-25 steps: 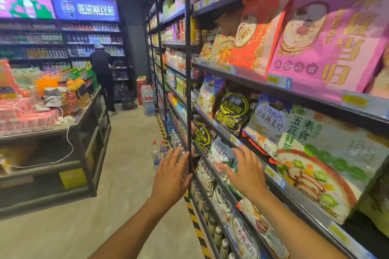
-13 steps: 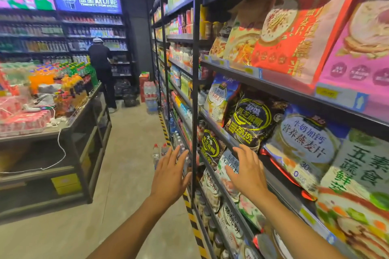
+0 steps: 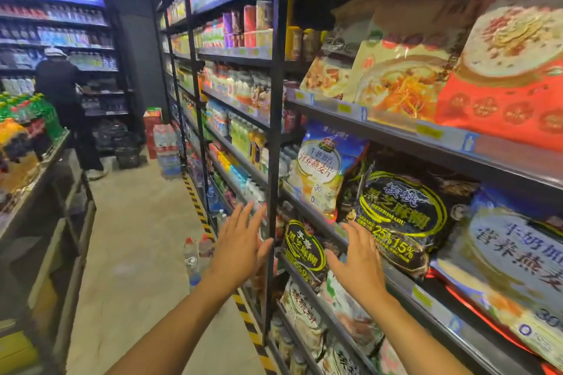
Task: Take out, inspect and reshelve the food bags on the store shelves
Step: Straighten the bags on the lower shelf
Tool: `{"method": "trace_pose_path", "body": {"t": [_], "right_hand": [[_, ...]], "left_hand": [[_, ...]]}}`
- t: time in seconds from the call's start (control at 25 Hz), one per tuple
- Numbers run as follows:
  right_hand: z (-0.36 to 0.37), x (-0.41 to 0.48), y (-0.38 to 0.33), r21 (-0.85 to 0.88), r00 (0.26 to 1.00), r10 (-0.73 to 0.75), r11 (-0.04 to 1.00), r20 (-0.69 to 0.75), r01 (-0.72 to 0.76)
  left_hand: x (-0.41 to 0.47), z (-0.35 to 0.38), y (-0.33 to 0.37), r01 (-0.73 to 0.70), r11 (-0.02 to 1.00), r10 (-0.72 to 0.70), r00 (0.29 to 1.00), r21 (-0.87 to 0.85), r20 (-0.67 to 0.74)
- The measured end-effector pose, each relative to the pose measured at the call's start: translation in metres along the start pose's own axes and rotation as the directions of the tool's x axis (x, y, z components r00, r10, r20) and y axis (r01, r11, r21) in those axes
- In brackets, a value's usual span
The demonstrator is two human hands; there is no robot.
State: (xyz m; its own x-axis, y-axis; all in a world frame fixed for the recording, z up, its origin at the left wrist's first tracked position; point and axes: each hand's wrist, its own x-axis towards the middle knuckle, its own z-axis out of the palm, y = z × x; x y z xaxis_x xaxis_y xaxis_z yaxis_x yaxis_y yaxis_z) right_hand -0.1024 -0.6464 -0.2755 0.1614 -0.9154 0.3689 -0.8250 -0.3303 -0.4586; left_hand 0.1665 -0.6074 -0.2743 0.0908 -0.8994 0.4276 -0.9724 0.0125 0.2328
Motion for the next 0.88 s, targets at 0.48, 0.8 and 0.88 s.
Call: {"method": "trace_pose_path", "body": {"t": [0.48, 0.8, 0.88], "right_hand": [[0.063, 0.140, 0.003, 0.148, 0.983, 0.158, 0.979, -0.097, -0.143], [0.113, 0.216, 0.024, 0.433, 0.892, 0.448, 0.818, -0.063, -0.380], [0.121, 0.218, 0.023, 0.480, 0.858, 0.502, 0.783, -0.112, -0.396]], "left_hand": [[0.179, 0.051, -0.019, 0.012, 0.850, 0.068, 0.989, -0.527, 0.133], [0.289, 0.084, -0.014, 0.139, 0.762, 0.062, 0.956, -0.633, 0.285], [0.313, 0.094, -0.011, 0.102, 0.767, 0.097, 0.957, -0.633, 0.273]]}}
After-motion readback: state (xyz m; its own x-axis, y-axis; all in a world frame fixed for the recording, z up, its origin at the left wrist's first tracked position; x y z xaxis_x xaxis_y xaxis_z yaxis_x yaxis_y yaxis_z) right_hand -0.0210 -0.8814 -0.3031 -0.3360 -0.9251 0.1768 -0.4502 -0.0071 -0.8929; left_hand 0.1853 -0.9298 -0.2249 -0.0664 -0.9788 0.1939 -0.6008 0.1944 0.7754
